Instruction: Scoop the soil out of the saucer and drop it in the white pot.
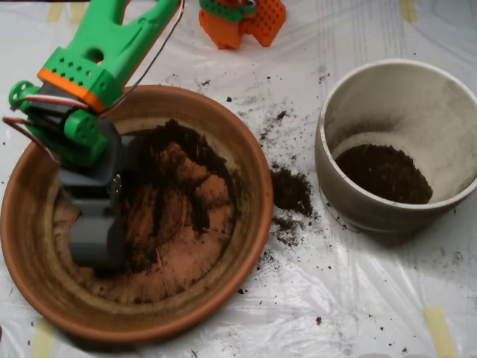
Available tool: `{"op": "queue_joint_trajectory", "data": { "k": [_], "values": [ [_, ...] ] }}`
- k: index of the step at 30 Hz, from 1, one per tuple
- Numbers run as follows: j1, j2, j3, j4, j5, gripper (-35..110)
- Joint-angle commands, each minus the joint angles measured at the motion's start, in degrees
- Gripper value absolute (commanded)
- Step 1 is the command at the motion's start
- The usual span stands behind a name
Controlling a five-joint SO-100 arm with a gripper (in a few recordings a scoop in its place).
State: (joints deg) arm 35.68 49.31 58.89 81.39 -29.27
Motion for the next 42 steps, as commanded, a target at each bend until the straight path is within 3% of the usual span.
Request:
{"op": "queue_joint_trajectory", "data": {
  "k": [1, 5, 17, 25, 35, 42],
  "values": [
    [-1.0, 15.1, 20.7, -10.1, -0.8, 46],
    [-2.3, 20.7, 29.3, -11.7, 1.8, 45],
    [3.9, 28.4, 41.9, -15.8, 4.2, 19],
    [5.5, 39.0, 55.6, -21.0, 4.8, 18],
    [2.3, 38.1, 55.7, -19.8, 8.3, 15],
    [-2.6, 26.5, 44.3, -11.3, 7.6, 8]
  ]
}}
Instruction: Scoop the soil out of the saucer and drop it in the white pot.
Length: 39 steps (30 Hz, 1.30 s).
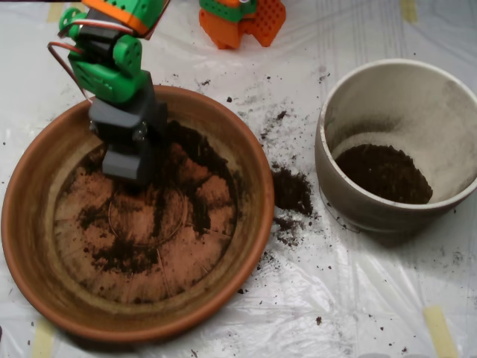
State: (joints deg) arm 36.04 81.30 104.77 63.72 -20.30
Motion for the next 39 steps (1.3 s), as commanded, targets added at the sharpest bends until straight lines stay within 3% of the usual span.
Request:
{"op": "queue_joint_trajectory", "data": {
  "k": [1, 12, 19, 31, 39],
  "values": [
    [-3.5, -7.3, -3.3, 7.8, -1.6, 7],
    [-5.9, -10.5, -10.2, 15.3, -3.6, -1],
    [-7.8, -3.6, -16.3, 18.8, 1.8, -1],
    [-19.6, 11.5, -28.6, 25.5, 13.4, -1],
    [-32.0, 17.7, -37.1, 29.8, 14.8, -1]
  ]
}}
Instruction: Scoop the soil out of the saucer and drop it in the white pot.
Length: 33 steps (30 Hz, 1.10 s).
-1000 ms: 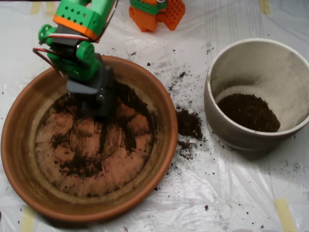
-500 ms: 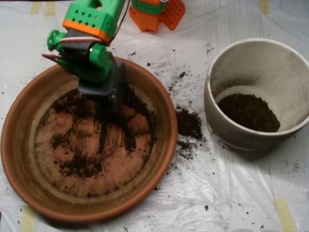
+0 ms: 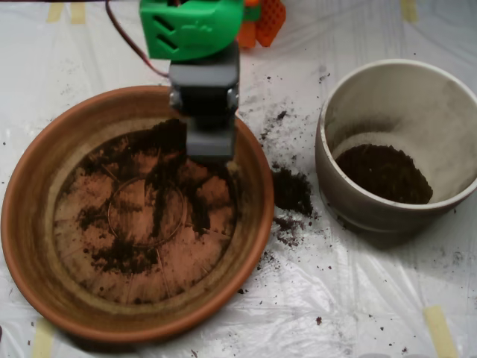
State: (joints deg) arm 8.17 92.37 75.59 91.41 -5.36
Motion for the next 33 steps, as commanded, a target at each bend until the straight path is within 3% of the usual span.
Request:
{"op": "queue_joint_trajectory", "data": {
  "k": [1, 10, 17, 18, 21, 23, 33],
  "values": [
    [-5.9, 6.5, -9.4, 2.6, -0.6, -1],
    [-20.1, -8.9, -37.5, 12.0, -4.8, -1],
    [-32.0, -13.1, -41.4, 10.4, -8.8, 0],
    [-33.1, -13.6, -41.7, 10.5, -9.1, 2],
    [-34.9, -14.9, -40.7, 12.0, -9.6, 32],
    [-34.6, -14.6, -38.8, 12.0, -9.1, 40],
    [-32.0, -8.0, -32.9, 11.3, -8.7, 42]
  ]
}}
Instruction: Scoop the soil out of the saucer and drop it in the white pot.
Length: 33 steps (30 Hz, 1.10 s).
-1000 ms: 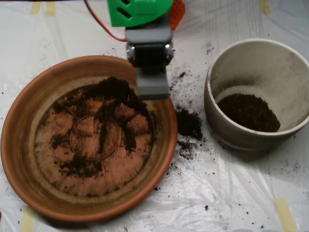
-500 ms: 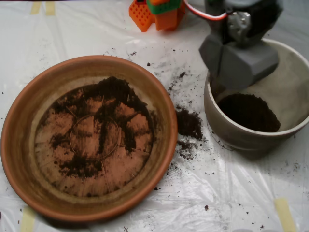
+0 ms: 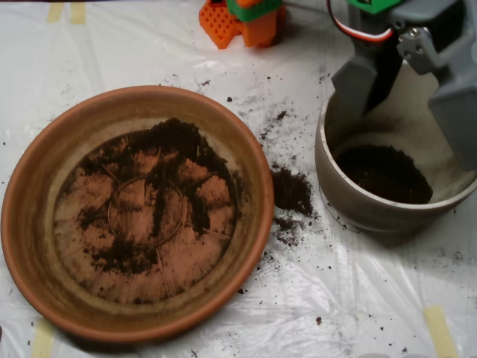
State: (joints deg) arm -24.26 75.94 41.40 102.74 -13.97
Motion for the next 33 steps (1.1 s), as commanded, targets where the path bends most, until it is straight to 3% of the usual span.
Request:
{"op": "queue_joint_trajectory", "data": {
  "k": [1, 9, 23, 33],
  "values": [
    [0.8, 9.9, 3.0, -0.9, -0.2, 42],
    [12.9, 21.7, 11.1, -3.4, 5.0, 43],
    [45.4, 39.4, 50.8, -21.0, 8.8, 43],
    [52.0, 38.1, 71.4, -34.8, 2.3, 43]
  ]
}}
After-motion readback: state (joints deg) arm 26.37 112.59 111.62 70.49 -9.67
